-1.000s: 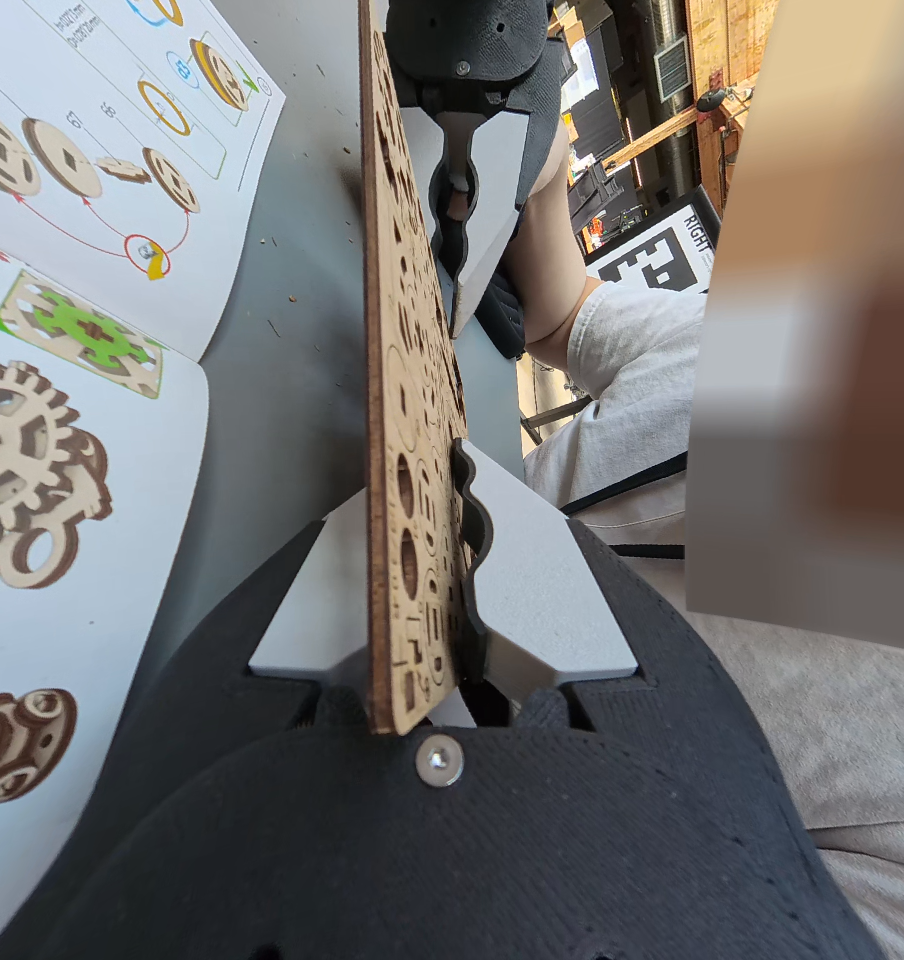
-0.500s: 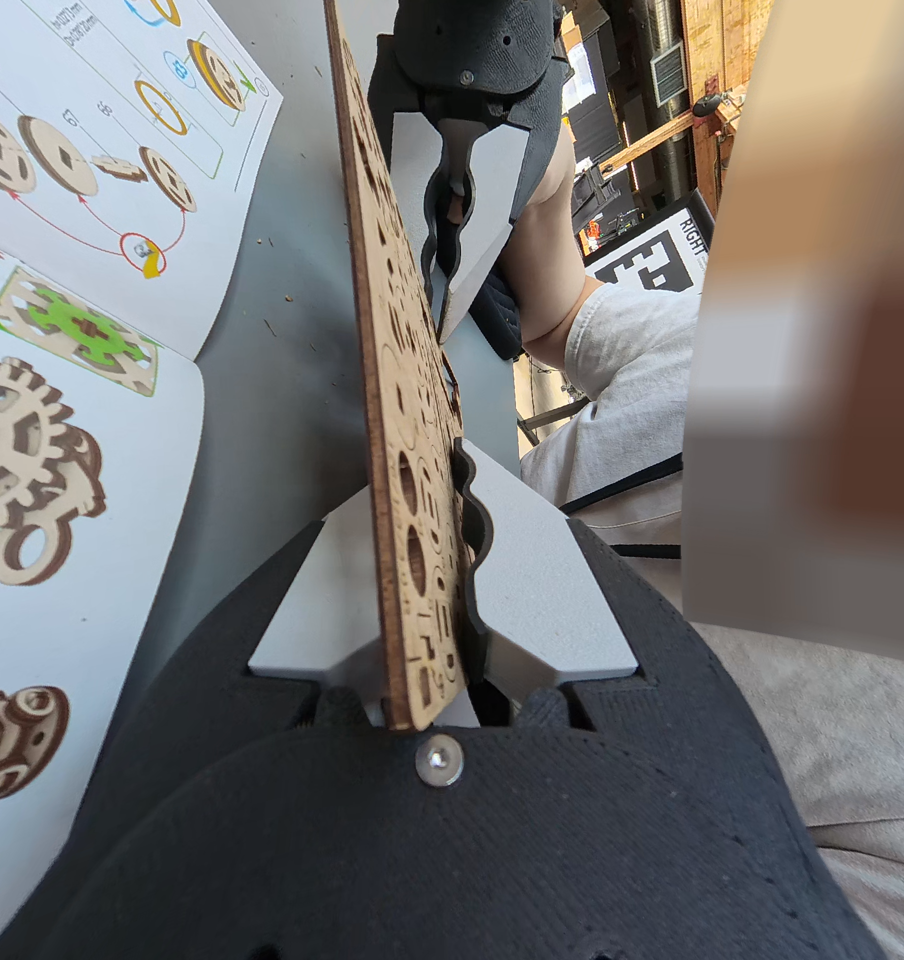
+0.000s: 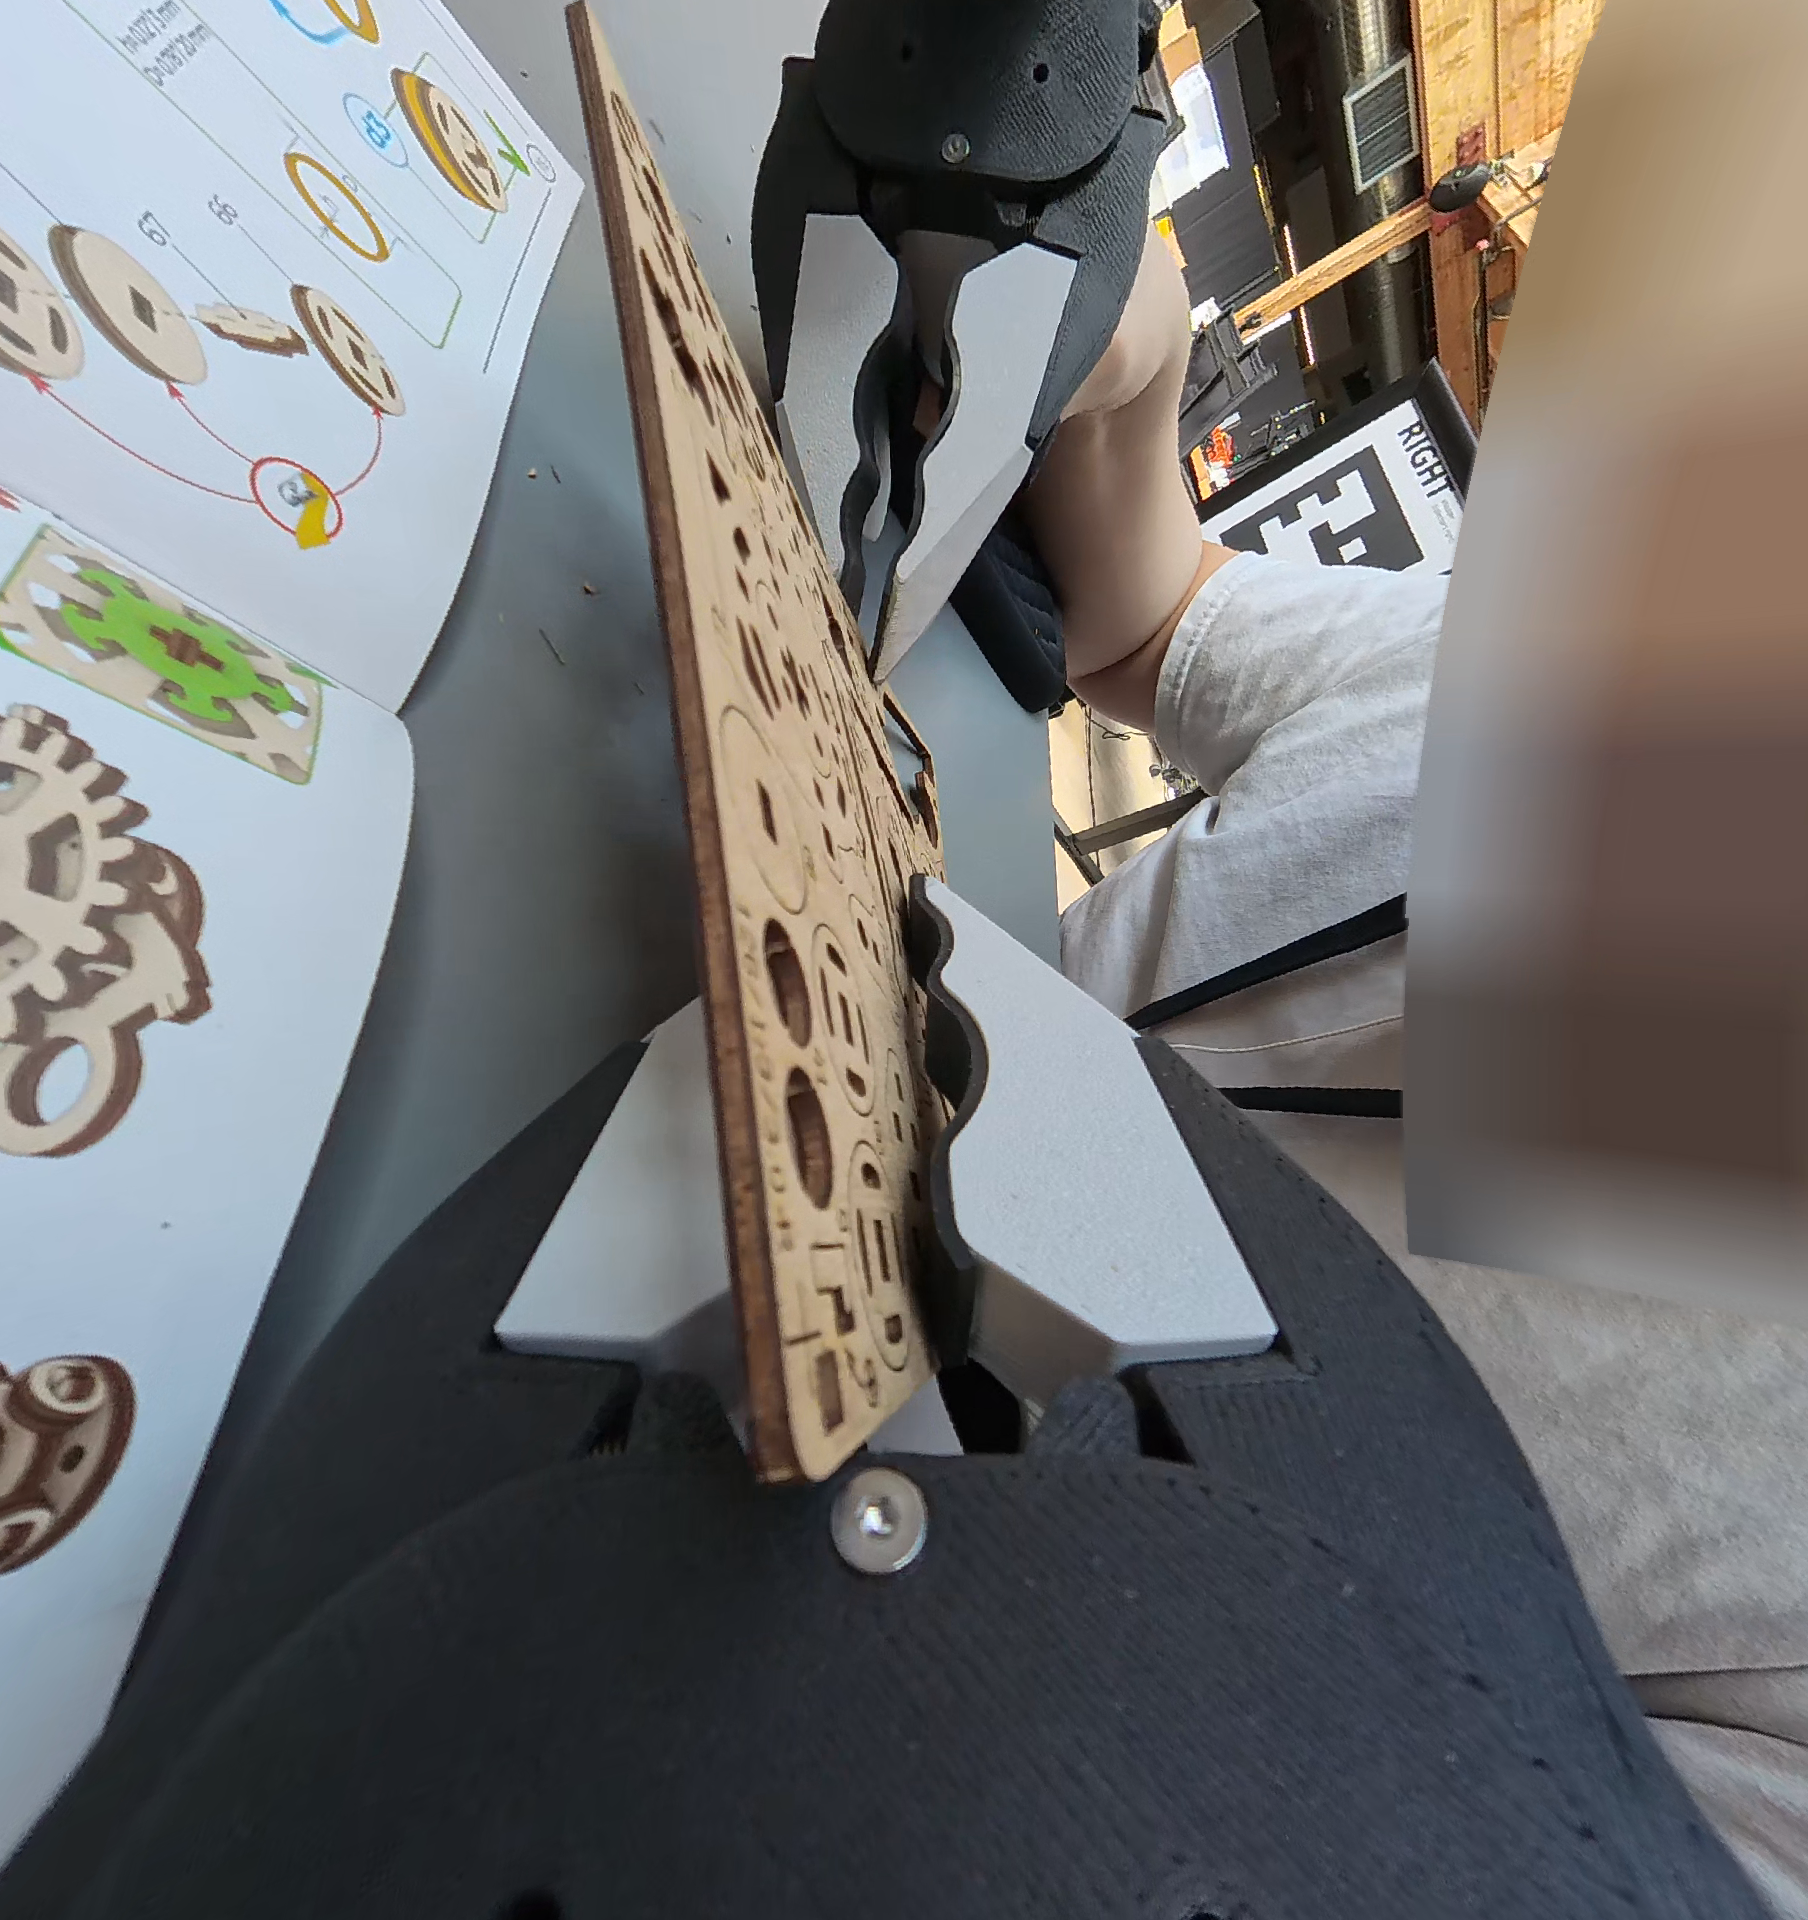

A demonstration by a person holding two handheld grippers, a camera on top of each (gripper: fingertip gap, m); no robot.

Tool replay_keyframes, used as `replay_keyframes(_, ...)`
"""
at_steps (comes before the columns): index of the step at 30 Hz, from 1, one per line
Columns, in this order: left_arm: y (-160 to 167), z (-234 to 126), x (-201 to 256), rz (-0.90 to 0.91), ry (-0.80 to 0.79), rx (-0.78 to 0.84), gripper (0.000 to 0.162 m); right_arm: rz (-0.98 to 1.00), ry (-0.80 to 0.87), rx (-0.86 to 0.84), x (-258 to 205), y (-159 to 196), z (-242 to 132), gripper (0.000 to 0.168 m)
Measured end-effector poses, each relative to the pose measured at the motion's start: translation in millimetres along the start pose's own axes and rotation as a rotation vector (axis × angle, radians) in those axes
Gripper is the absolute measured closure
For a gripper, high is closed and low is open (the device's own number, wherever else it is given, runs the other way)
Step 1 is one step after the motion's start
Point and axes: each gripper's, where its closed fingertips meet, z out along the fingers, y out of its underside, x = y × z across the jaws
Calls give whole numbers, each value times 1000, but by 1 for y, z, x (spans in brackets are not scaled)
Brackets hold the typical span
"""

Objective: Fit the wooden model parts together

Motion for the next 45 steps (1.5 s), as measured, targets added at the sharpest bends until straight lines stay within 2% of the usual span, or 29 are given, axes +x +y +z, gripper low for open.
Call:
replay_keyframes(6, -1, -1, -2, -6, -7, 11, 160, 5, 4, 14, 2, -2, -2, 162)
replay_keyframes(8, -5, -5, -2, -9, 7, 33, 161, -47, -50, 57, -4, -10, -6, 164)
replay_keyframes(11, -6, -5, -2, 7, 1, 38, 162, 31, -134, 70, -6, -12, -8, 165)
replay_keyframes(19, -6, -4, 0, 24, 6, 36, 160, 78, -155, 69, -5, -12, -8, 166)
replay_keyframes(34, -5, -2, -4, -11, -20, 40, 159, 64, 5, 72, 11, -10, -4, 166)
replay_keyframes(37, -7, -3, -2, -4, -4, 49, 162, 90, -116, 92, 0, -13, -10, 167)
replay_keyframes(40, -8, -4, -2, -19, 11, 55, 159, 83, -162, 101, -5, -15, -13, 165)
replay_keyframes(42, -6, -4, -4, -32, 11, 47, 162, 55, -171, 150, -6, -23, -21, 152)
replay_keyframes(45, -4, -3, -1, -30, 27, 29, 160, -29, -161, 203, -8, -31, -34, 153)
